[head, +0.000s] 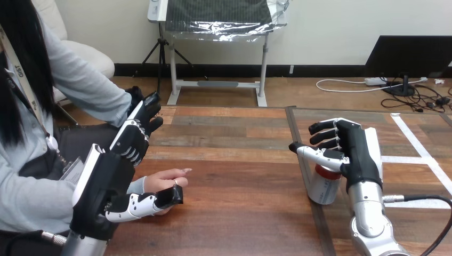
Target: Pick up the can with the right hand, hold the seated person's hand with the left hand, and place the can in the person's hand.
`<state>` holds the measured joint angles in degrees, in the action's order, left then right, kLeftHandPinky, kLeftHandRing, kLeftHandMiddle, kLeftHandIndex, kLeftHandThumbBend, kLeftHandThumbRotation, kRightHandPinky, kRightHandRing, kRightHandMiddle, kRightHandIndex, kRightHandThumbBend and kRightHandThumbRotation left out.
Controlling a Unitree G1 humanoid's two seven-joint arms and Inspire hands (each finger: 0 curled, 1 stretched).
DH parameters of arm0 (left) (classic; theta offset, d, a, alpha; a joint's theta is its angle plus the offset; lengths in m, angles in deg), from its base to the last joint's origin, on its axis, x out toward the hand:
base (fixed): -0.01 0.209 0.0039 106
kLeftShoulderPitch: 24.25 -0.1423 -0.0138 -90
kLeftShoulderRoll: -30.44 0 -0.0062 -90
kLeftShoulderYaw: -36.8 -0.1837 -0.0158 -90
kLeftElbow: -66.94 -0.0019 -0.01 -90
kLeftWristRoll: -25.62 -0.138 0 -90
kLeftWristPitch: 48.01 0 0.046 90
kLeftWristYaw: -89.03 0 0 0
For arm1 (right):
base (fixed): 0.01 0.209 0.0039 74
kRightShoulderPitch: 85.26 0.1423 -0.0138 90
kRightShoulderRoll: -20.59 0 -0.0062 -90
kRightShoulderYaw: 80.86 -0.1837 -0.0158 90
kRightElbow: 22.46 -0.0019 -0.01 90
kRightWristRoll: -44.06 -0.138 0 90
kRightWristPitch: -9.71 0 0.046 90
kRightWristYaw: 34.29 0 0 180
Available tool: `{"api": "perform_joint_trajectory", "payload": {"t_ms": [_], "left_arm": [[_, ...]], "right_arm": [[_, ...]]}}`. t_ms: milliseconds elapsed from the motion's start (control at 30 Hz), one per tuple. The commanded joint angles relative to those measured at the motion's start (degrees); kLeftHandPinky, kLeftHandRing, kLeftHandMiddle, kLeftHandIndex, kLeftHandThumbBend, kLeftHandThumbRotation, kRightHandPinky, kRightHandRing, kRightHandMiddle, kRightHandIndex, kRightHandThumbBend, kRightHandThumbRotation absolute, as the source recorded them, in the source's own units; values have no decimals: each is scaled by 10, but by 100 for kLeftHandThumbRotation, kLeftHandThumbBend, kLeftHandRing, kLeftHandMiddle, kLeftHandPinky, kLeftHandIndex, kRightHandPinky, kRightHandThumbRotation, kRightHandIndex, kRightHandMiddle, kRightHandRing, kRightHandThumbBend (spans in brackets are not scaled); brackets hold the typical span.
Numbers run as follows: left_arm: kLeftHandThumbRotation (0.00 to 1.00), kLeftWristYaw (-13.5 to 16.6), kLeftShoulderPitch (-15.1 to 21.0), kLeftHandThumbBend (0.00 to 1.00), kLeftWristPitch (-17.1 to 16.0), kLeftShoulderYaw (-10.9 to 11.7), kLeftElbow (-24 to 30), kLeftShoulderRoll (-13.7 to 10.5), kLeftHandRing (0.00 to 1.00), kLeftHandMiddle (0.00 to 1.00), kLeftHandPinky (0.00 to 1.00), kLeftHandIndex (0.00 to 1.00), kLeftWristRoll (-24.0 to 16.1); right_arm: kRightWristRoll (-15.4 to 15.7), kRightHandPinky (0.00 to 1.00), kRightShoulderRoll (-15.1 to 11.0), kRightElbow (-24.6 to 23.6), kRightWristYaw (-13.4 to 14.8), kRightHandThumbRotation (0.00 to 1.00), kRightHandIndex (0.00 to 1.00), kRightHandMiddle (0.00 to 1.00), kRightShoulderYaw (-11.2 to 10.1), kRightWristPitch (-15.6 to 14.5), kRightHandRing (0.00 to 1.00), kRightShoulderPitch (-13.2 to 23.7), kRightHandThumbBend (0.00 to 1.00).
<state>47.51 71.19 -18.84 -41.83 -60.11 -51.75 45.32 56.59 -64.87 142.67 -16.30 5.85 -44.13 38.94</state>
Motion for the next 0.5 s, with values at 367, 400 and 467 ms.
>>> {"api": "perform_joint_trajectory", "payload": {"t_ms": [367, 400, 467], "left_arm": [[43, 0, 24, 100, -2, -13, 10, -11, 98, 99, 94, 95, 8], [43, 0, 23, 100, -1, -13, 11, -11, 98, 99, 94, 95, 8], [44, 2, 22, 100, 1, -14, 12, -12, 98, 99, 94, 94, 7]], "right_arm": [[-2, 36, -4, -10, 5, 0, 50, 47, 2, 14, 41, 38, 82], [-3, 36, -4, -10, 5, 0, 50, 47, 2, 14, 41, 38, 82], [-5, 36, -3, -10, 5, 0, 50, 47, 1, 13, 41, 37, 82]]}}
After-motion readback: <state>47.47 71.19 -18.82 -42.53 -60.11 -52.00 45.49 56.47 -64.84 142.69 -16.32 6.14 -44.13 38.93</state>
